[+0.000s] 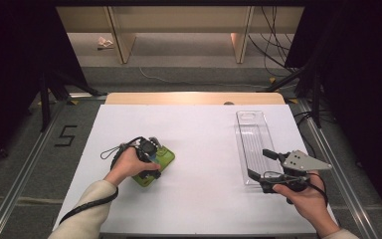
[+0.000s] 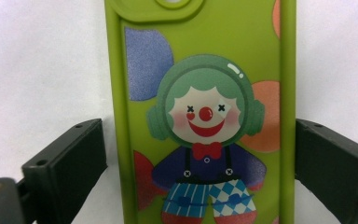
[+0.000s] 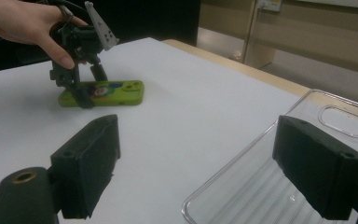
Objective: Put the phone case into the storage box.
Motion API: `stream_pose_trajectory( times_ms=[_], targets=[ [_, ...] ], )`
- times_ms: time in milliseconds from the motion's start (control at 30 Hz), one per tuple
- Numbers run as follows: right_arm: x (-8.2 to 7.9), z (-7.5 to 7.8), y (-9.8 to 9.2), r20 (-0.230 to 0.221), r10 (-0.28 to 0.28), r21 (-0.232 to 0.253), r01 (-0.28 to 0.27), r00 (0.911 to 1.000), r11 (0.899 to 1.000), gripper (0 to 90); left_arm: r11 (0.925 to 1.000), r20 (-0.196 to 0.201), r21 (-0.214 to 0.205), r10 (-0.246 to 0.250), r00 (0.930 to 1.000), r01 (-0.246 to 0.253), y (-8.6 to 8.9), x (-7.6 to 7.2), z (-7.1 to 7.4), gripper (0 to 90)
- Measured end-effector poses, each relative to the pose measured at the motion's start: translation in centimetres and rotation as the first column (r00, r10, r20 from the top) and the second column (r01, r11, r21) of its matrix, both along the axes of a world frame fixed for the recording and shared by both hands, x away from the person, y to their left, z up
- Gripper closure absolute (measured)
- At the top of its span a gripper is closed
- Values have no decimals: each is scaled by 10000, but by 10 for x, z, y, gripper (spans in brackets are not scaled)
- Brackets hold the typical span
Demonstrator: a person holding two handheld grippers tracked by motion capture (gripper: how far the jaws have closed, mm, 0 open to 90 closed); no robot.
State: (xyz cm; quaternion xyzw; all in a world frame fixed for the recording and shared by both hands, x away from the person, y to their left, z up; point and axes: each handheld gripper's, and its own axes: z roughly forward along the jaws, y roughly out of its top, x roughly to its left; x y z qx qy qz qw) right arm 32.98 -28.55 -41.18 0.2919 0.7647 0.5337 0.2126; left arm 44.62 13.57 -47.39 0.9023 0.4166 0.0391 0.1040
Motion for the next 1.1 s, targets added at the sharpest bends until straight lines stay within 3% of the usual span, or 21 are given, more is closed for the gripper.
stream_pose_trajectory(
  times_ms=[1100],
  targets=[
    [0,0,0,-25,7,10,-7,10000,10000,160,9998,-294,196,-14,9996,19,-6,1,4,150]
  ],
)
